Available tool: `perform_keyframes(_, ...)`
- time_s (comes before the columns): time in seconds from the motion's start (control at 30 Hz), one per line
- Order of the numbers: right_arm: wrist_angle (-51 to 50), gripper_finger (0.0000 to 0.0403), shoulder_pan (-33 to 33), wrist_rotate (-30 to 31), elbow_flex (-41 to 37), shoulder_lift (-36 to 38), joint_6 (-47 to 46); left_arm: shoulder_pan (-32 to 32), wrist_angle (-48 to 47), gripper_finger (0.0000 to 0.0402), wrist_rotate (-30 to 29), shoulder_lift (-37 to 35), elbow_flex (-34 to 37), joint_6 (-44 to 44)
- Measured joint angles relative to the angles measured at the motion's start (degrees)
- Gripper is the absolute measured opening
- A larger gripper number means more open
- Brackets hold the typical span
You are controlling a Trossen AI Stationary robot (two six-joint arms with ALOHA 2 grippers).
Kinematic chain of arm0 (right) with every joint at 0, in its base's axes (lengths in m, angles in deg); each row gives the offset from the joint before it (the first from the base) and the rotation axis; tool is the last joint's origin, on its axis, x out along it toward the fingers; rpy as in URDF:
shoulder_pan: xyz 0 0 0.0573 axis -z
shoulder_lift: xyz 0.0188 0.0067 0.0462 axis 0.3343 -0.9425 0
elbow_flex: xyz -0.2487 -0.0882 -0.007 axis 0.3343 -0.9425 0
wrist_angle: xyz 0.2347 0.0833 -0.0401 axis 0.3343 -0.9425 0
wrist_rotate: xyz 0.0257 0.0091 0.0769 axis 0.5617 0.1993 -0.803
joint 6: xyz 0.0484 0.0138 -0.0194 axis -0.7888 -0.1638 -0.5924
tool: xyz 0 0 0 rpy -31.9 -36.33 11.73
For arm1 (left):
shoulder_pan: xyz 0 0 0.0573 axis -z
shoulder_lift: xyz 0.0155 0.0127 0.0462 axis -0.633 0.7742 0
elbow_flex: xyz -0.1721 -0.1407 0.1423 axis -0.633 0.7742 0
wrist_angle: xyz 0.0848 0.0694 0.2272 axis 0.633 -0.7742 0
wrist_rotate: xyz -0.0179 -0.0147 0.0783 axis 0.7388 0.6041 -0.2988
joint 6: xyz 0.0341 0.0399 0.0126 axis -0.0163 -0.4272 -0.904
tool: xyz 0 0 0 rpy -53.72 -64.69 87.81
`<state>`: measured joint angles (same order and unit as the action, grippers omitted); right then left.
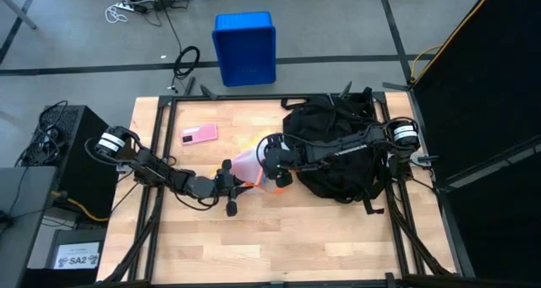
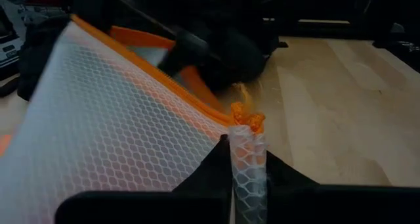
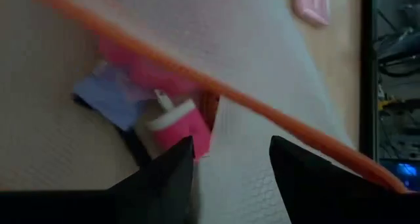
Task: Unpack backpack
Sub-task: Remove the pen from the zip bag
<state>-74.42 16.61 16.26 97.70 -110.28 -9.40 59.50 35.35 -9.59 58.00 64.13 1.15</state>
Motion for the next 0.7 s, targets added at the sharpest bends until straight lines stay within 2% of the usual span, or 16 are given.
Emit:
perform_keyframes(0.13,-2.1,0.0171,-2.3,-1.4,1.2,0.0,0.0,0.0,-0.1,0.0,0.6,0.0,0.0,0.0)
perform_keyframes(0.27,-5.2,0.016,-4.3,-7.3,1.6,0.0,-1.4,0.0,-0.2,0.0,0.9,0.0,0.0,0.0)
perform_keyframes(0.37,-7.3,0.0151,-5.0,-8.8,1.6,0.0,-3.2,0.0,-0.2,0.0,0.9,0.0,0.0,0.0)
perform_keyframes(0.57,-6.2,0.014,-3.3,-8.8,1.6,-0.8,-2.3,0.0,-0.1,0.0,0.9,0.0,0.0,0.0)
perform_keyframes(0.7,-6.2,0.0146,-1.0,-10.3,1.5,-4.5,0.2,0.0,0.0,0.0,1.1,0.0,-0.1,0.3)
